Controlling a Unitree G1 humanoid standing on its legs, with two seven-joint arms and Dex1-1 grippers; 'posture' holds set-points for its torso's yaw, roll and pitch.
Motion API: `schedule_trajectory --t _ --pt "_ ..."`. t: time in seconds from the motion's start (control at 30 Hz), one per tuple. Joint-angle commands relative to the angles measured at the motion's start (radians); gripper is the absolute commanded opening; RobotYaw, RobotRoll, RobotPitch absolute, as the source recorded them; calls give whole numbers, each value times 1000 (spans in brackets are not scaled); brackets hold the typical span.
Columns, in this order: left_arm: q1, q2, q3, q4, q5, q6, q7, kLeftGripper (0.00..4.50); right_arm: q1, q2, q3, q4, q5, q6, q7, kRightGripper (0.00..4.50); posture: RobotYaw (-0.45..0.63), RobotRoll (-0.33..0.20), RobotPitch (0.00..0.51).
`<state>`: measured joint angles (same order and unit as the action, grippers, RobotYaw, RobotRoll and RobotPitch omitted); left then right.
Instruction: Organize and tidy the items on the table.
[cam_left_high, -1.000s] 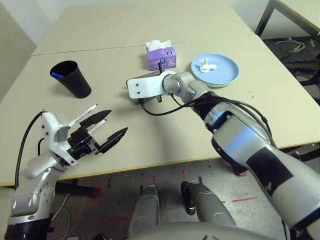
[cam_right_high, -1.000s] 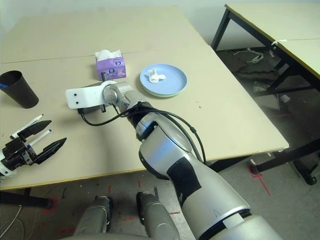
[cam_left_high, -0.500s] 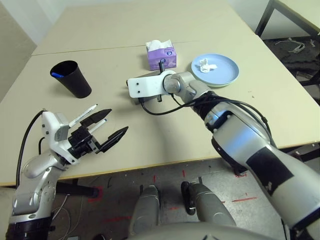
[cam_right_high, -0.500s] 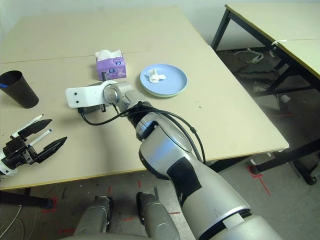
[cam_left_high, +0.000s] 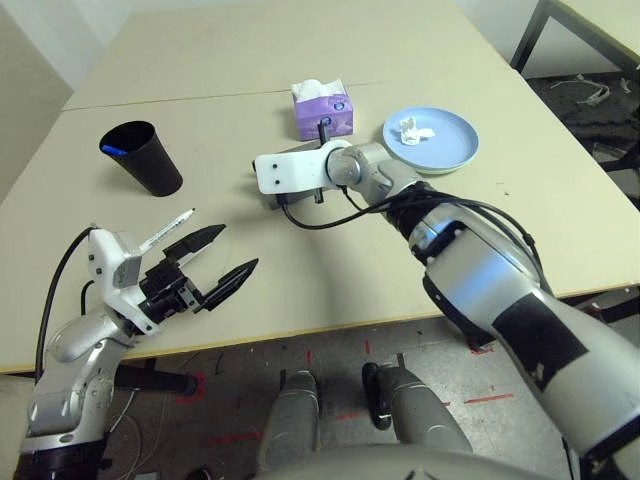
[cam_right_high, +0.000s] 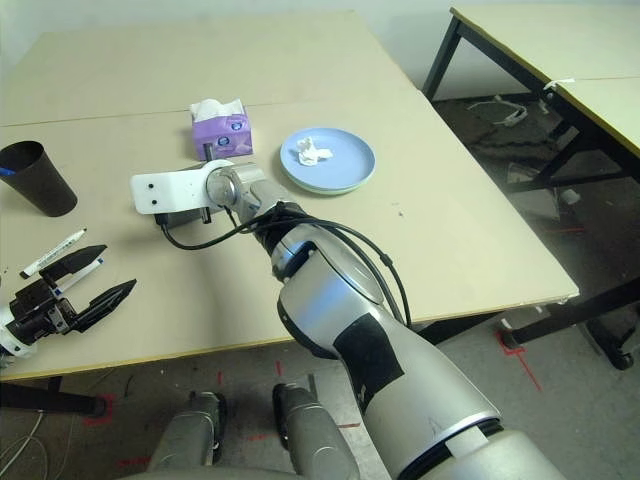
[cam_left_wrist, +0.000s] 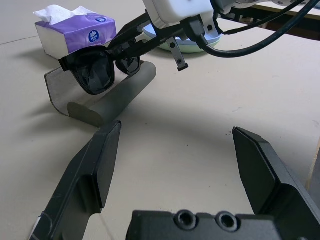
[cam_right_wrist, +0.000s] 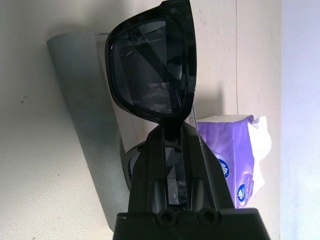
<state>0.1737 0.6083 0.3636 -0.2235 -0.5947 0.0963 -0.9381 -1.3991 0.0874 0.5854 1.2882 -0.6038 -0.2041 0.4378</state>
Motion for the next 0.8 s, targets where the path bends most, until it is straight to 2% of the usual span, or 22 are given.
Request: schedule_trajectory --t 0.03,0.8 --pt "8 0 -12 -14 3 7 -1 4500 9 20 -12 29 2 17 2 157 41 0 219" --pt "-1 -2 -29 -5 12 -3 -1 4500 39 12 -12 34 -10 18 39 124 37 0 218"
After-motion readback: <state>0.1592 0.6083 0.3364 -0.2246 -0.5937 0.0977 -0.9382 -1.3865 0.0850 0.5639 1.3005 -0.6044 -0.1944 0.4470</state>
